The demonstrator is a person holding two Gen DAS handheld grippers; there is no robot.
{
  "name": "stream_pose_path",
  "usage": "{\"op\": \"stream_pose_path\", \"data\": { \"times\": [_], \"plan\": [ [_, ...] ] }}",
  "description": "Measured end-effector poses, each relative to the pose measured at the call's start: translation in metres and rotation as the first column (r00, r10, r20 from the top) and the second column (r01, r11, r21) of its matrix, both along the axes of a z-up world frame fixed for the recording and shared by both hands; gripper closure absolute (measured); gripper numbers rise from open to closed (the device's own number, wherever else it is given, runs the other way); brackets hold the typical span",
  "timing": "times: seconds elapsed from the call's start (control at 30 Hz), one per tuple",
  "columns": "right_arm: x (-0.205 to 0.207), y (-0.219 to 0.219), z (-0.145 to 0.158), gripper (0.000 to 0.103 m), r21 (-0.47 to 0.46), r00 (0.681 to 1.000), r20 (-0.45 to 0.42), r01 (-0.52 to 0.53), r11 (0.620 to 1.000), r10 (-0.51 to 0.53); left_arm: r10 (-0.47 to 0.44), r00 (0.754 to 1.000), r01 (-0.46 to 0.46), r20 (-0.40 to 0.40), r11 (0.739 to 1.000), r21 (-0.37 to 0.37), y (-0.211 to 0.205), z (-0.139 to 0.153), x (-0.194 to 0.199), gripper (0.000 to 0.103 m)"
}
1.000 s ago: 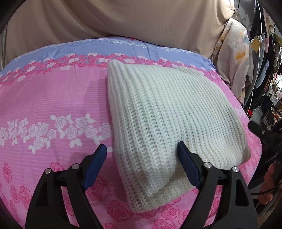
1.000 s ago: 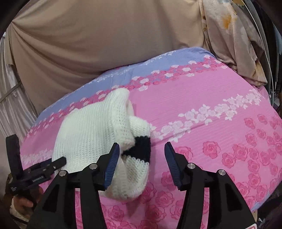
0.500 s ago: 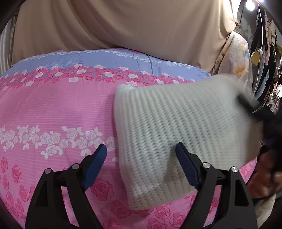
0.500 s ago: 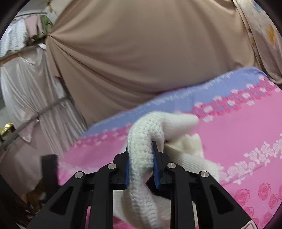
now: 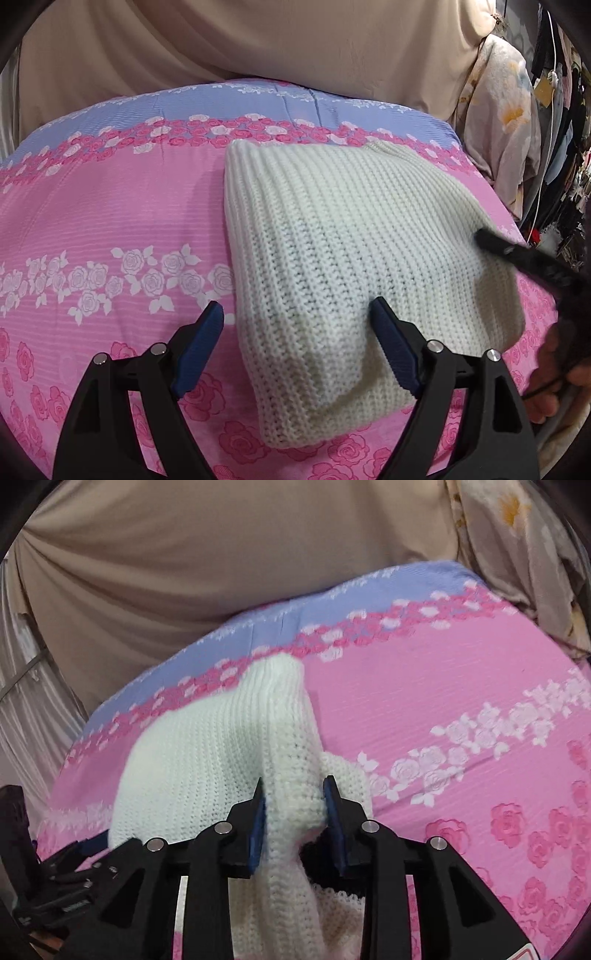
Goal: Fold small clothes
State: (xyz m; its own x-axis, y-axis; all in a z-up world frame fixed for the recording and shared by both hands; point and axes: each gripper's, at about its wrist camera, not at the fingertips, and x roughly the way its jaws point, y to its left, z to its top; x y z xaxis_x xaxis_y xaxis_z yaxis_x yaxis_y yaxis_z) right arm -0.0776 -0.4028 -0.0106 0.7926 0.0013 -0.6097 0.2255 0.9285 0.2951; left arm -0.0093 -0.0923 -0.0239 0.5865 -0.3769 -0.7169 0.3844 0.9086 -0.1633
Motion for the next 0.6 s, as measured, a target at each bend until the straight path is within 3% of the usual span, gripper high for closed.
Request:
{"op": "stream_pose_path", "data": {
  "times": [0.1,0.23,0.3,0.4,0.43,0.5,0.6],
  "plan": [
    [-0.019,0.013,0.024,0.071,-0.082,0.999,0.048,0.02,0.996,-0.016,-0.001,1.0,0.001,0.005,1.0,0.005,-0.002,0.002,-0.002,0.024],
    [-0.039,0.044,0.029,0.071,-0.099,0.996,0.05,-0.067,0.993,0.073,0.007,1.0,-0.007,0.01,1.0,0.01,-0.004,0.004,-0.005,0.025],
    [-0.041,0.063,0.015,0.071,-0.107,0.992,0.005,-0.124,0.987,0.125,0.014,1.0,-0.014,0.015,1.0,0.012,-0.003,0.005,-0.007,0.025],
    [-0.025,0.082,-0.039,0.072,-0.099,0.969,-0.178,-0.191,0.977,0.171,0.018,1.0,-0.018,0.008,1.0,0.013,-0.001,0.003,-0.009,0.025],
    [-0.022,0.084,-0.052,0.072,-0.11,0.967,-0.197,-0.188,0.976,0.164,0.017,1.0,-0.017,0.0,1.0,0.012,0.0,0.003,-0.009,0.025],
    [-0.026,0.09,-0.045,0.073,-0.14,0.973,-0.175,-0.177,0.974,0.151,0.02,1.0,-0.02,0.005,1.0,0.008,0.003,0.005,-0.012,0.025],
    [-0.039,0.088,-0.02,0.073,-0.081,0.981,-0.083,-0.18,0.98,0.173,0.015,1.0,-0.015,0.012,1.0,-0.001,0.005,0.008,-0.016,0.024]
  ]
}}
